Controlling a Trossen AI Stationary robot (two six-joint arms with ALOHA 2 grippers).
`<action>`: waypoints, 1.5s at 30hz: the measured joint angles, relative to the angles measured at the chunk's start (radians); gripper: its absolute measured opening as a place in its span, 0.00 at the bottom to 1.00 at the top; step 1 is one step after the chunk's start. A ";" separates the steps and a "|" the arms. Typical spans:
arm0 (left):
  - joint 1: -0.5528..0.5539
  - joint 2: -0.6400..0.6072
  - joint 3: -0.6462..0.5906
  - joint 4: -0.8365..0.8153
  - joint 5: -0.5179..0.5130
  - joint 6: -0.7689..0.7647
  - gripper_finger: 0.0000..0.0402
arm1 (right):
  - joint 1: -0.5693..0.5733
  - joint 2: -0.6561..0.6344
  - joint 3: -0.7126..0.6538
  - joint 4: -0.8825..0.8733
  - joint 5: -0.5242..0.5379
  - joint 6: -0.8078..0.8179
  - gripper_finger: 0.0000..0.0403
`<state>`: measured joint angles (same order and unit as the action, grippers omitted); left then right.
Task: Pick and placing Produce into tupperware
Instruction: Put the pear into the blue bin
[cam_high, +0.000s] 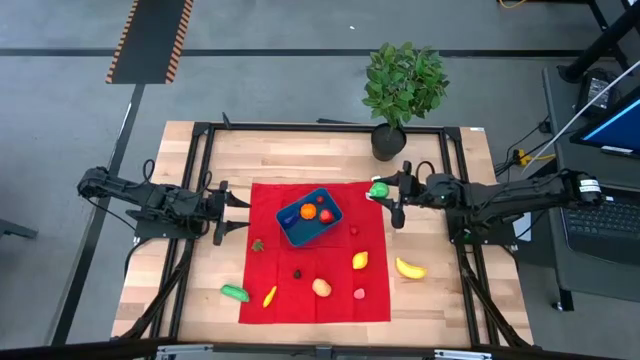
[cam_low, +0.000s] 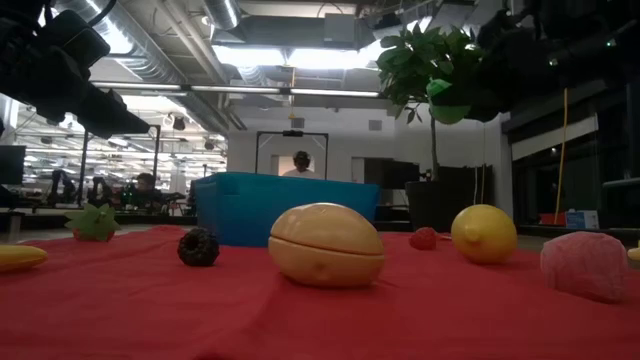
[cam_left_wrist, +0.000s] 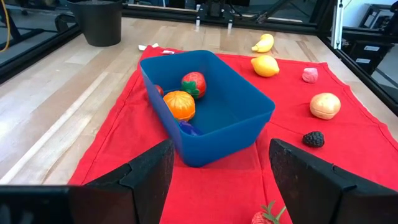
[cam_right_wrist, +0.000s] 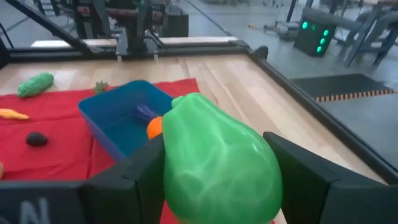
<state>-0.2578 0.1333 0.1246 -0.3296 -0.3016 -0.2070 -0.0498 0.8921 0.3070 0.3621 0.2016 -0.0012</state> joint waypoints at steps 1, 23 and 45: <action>0.000 0.000 0.000 0.000 0.000 0.000 0.63 | 0.000 0.000 -0.007 0.022 0.000 -0.003 0.58; 0.000 0.000 0.000 0.000 0.000 0.000 0.63 | 0.000 0.001 -0.064 0.218 0.058 -0.003 0.58; 0.000 0.000 0.000 0.000 0.000 0.000 0.63 | 0.000 0.002 -0.063 0.214 -0.087 -0.032 0.58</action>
<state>-0.2581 0.1333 0.1246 -0.3298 -0.3016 -0.2070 -0.0498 0.8944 0.2439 0.5758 0.1142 -0.0333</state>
